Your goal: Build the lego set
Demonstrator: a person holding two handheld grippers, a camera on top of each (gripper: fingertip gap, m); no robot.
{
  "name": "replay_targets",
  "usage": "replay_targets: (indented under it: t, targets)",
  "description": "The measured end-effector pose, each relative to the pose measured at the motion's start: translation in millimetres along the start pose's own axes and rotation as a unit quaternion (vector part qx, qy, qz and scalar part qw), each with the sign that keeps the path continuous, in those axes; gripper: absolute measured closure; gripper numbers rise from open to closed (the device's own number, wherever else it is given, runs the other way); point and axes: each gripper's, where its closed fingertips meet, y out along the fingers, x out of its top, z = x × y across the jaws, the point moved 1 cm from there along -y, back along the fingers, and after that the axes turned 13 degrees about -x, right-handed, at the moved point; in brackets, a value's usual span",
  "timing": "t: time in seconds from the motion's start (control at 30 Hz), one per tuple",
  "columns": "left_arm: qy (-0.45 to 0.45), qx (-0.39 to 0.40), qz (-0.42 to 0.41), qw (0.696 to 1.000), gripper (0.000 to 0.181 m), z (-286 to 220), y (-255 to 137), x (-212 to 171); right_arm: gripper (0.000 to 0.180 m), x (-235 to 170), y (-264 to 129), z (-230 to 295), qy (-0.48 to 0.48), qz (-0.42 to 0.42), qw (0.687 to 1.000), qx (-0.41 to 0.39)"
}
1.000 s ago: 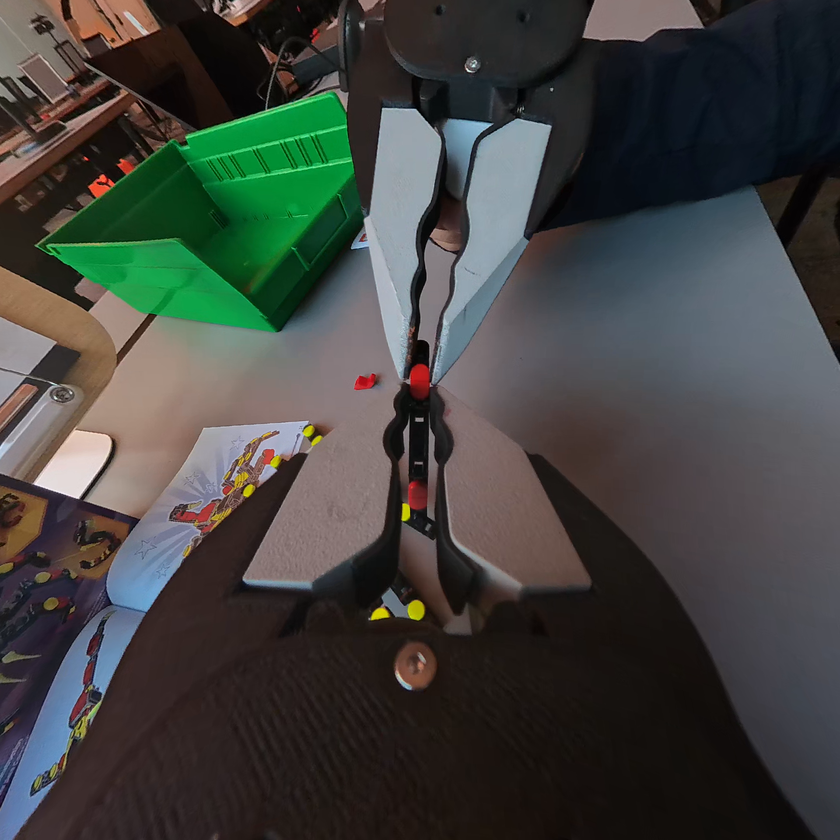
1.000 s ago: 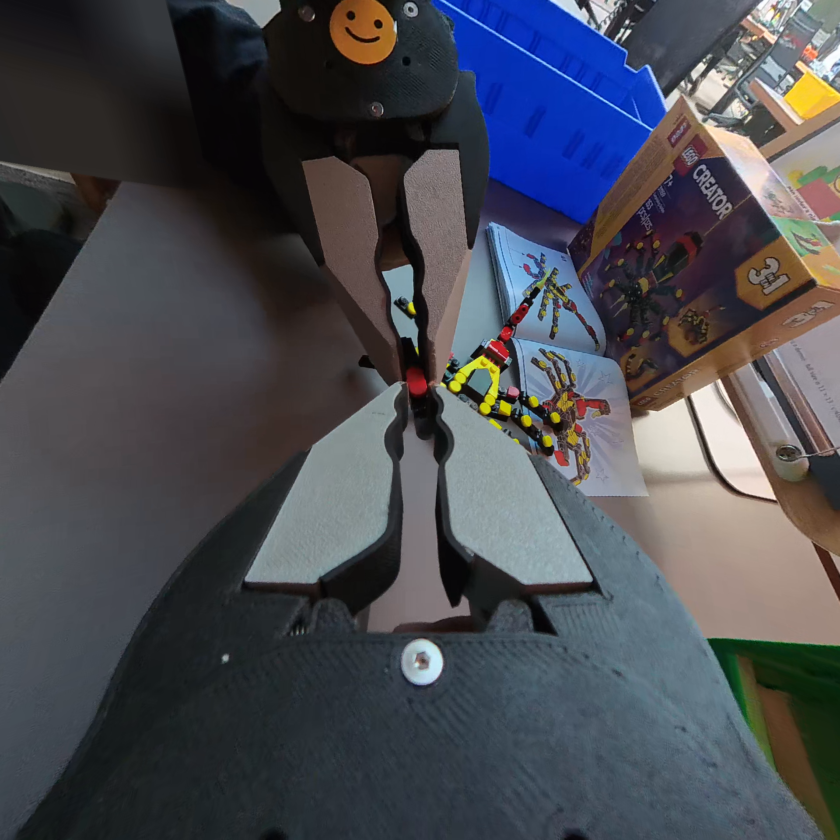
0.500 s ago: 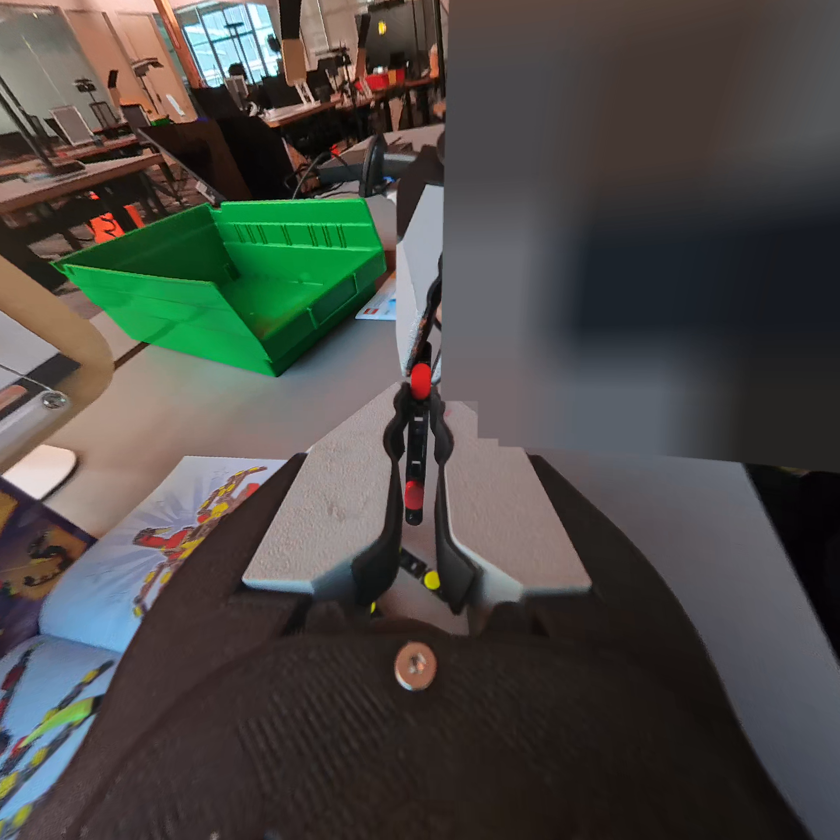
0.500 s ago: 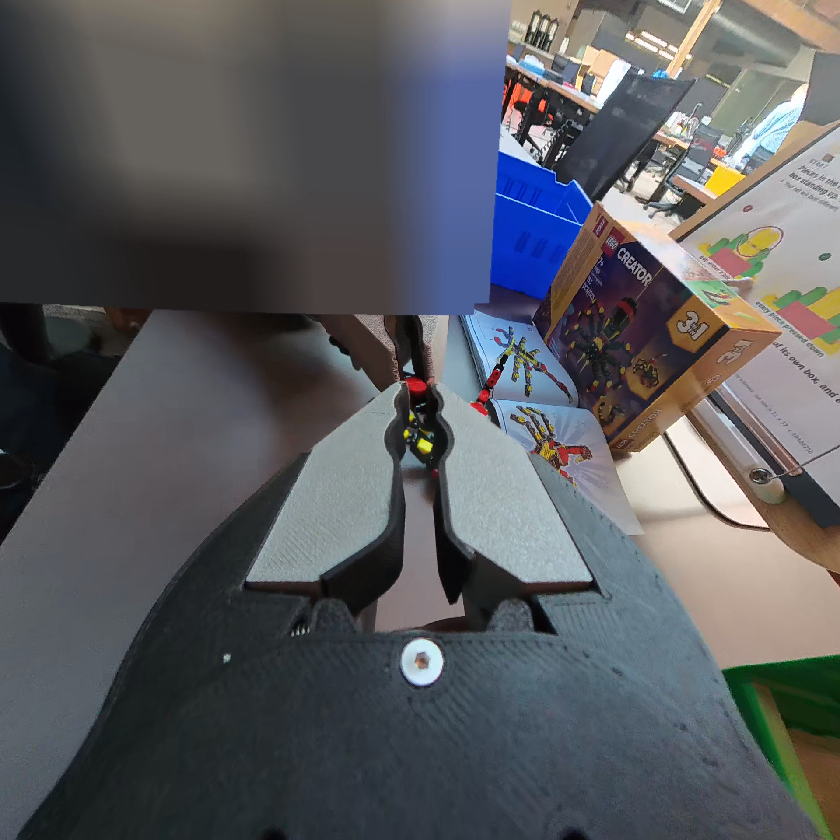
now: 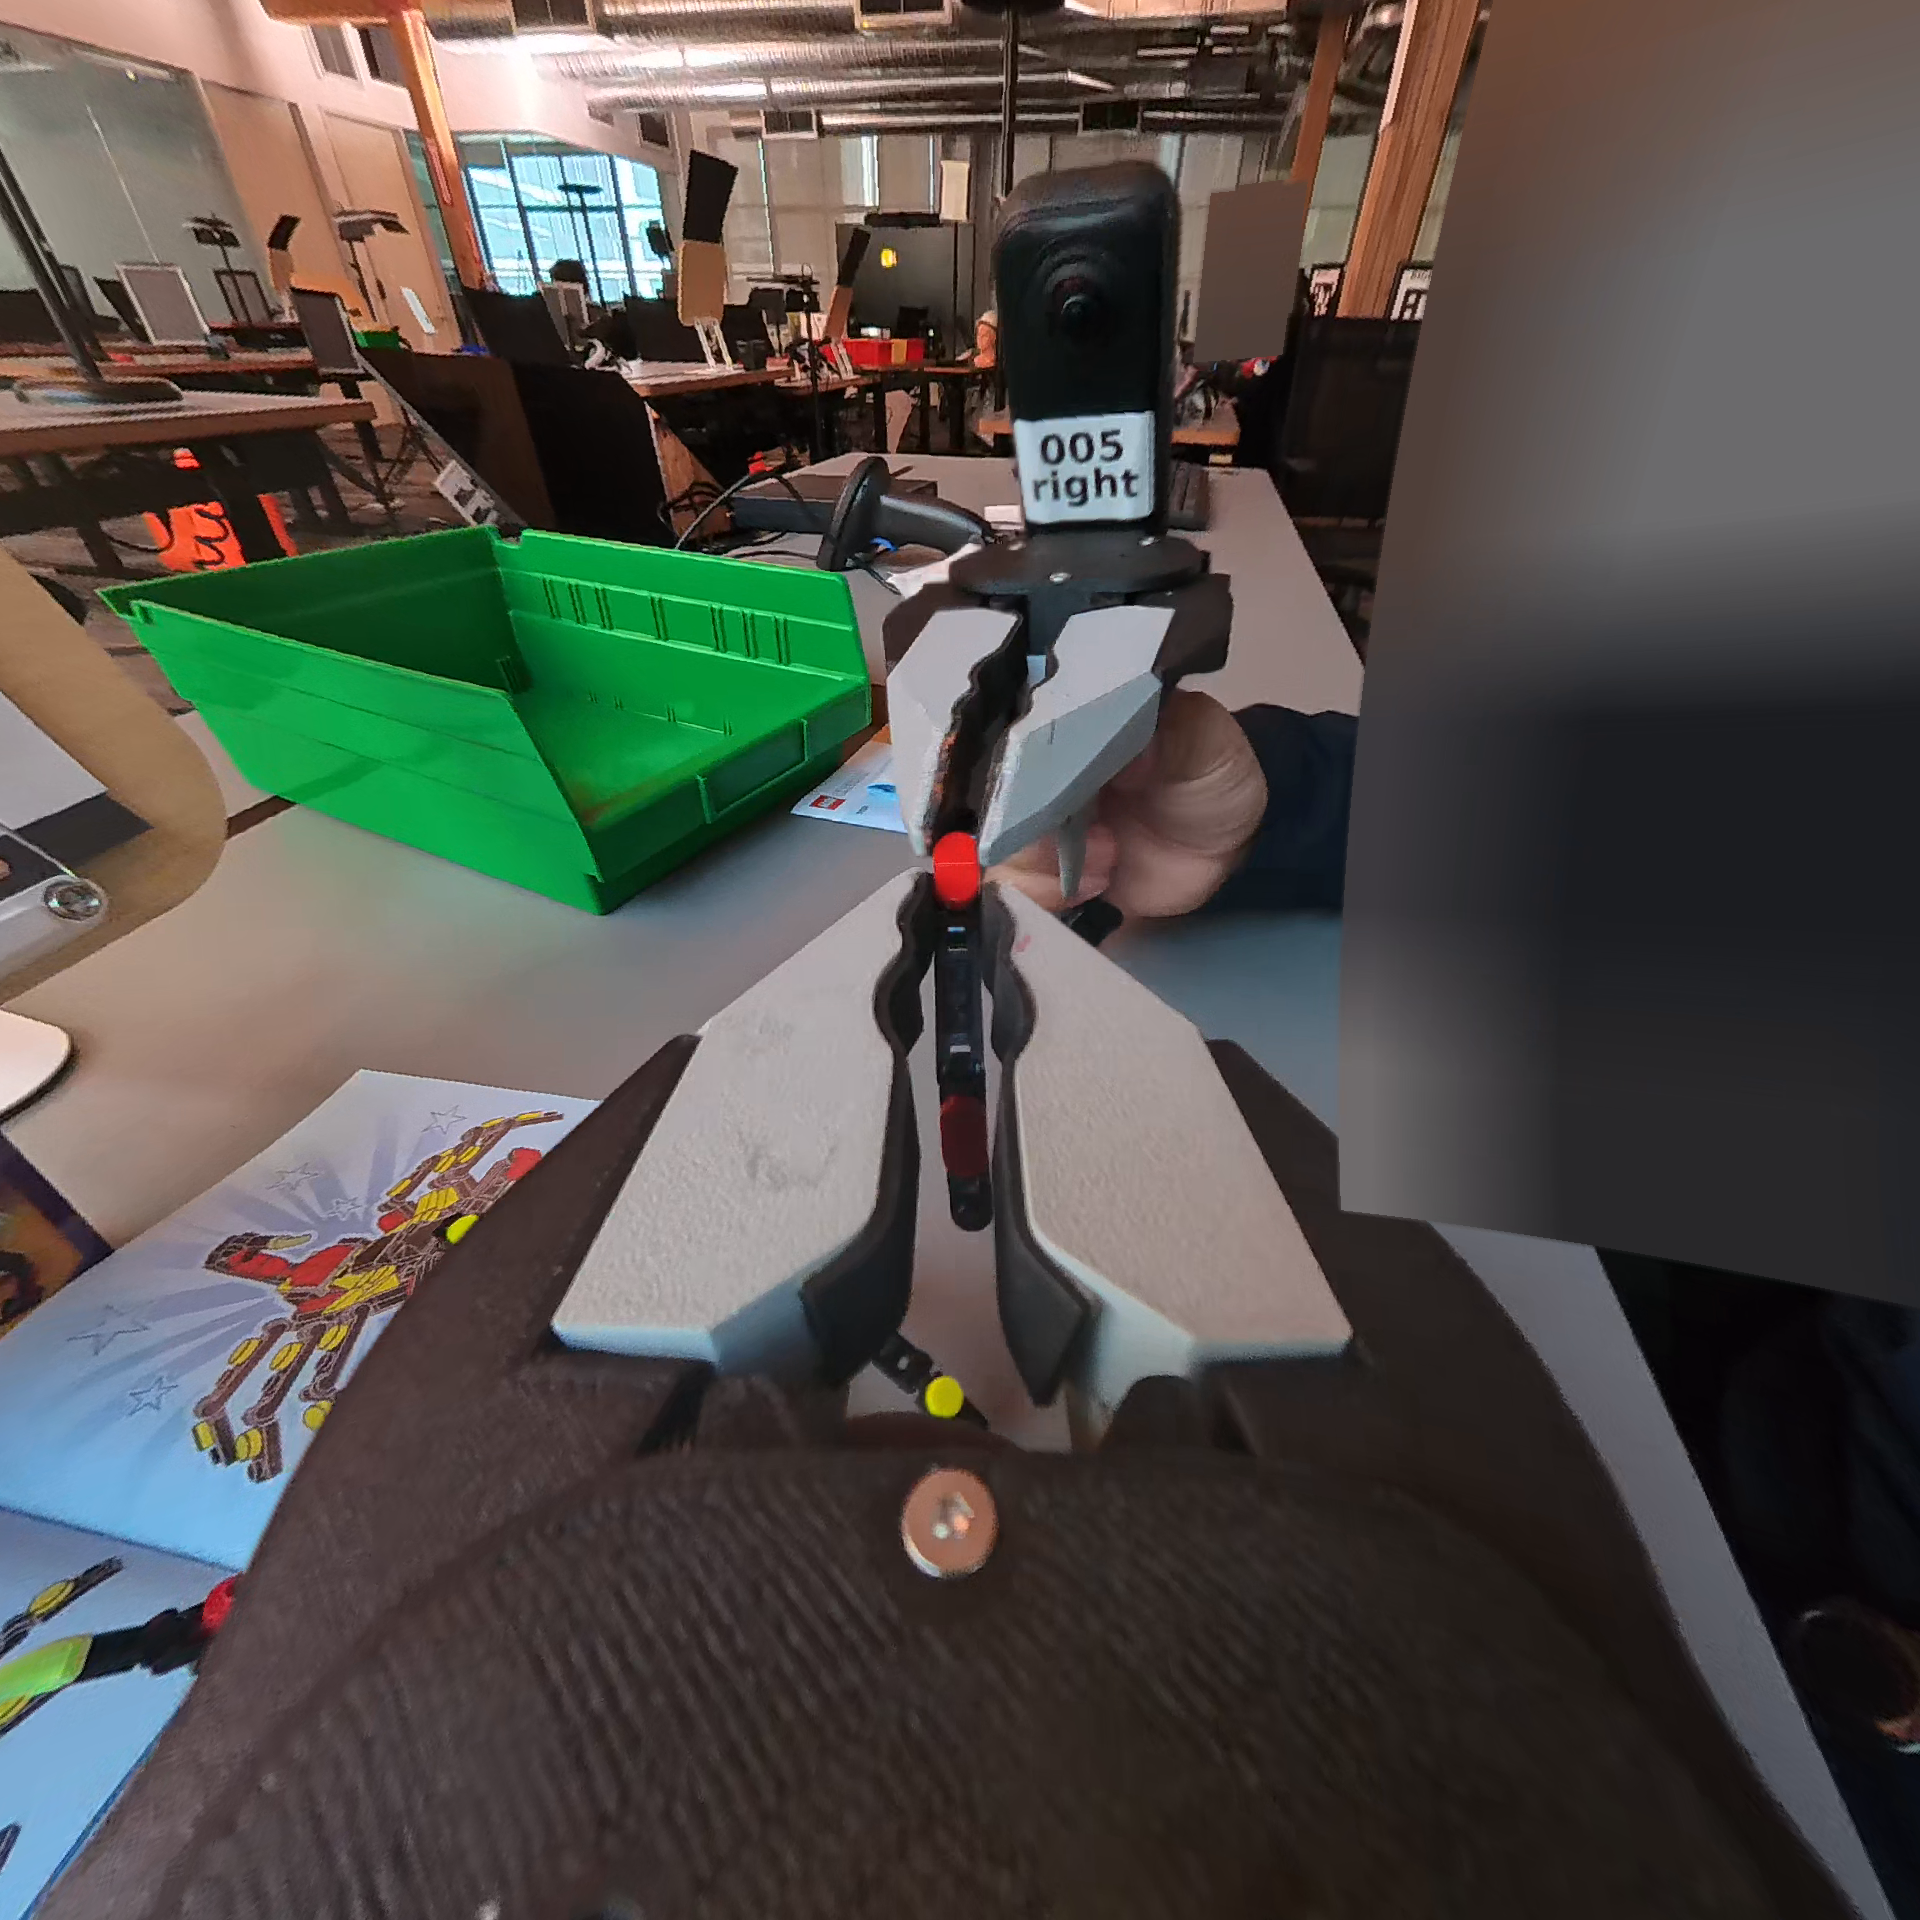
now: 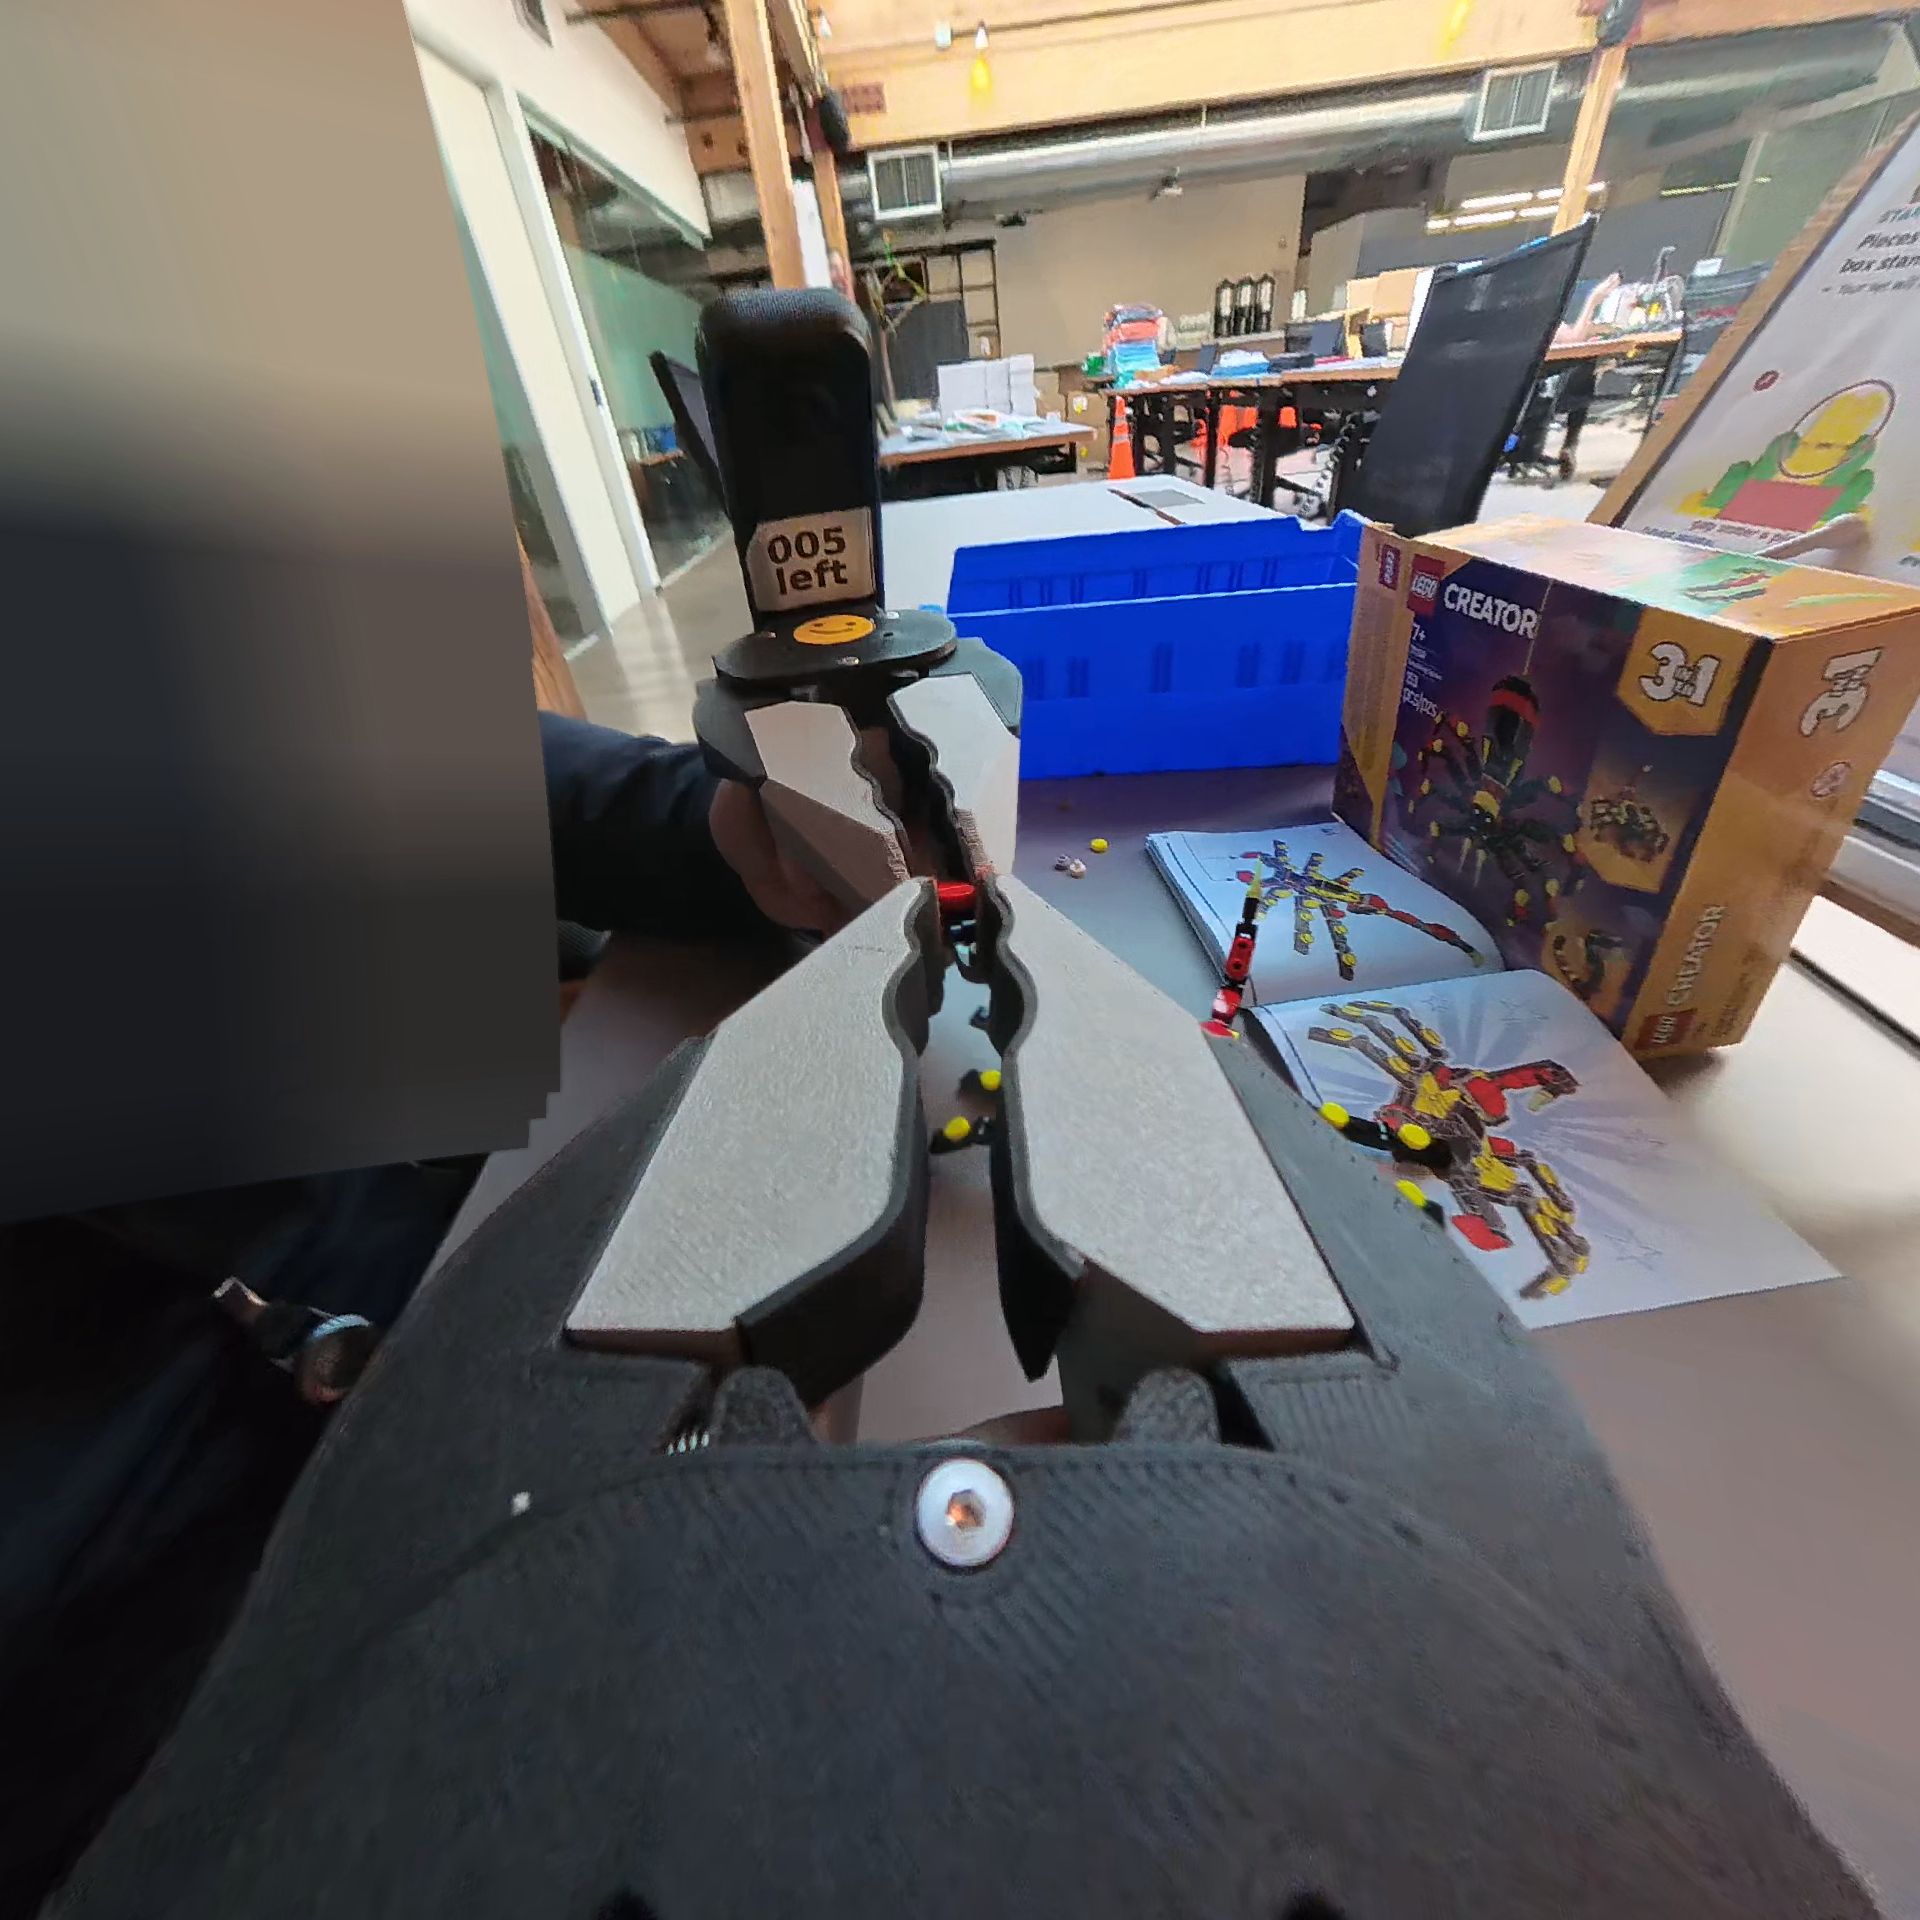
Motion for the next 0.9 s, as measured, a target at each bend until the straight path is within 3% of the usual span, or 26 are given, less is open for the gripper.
replay_targets:
  t: [0.27,0.53,0.7,0.9]
  targets:
    - [-0.034,-0.011,-0.008,0.999,0.176,0.7,-2.1,1.7,0.178,3.1,1.8,-0.5,0.050,-0.014,0.999,0.016]
    - [-0.039,-0.015,0.068,0.997,0.176,0.6,4.9,-24.5,0.179,-23.4,-4.9,-4.6,-0.003,0.093,0.995,0.026]
    - [-0.073,-0.016,0.033,0.997,0.176,6.5,-1.9,-16.5,0.179,-12.3,-14.3,-12.9,-0.010,0.076,0.997,0.009]
    - [-0.121,-0.047,0.009,0.991,0.176,4.4,-2.8,-14.7,0.164,-16.7,-10.8,-11.0,-0.064,0.093,0.994,-0.015]
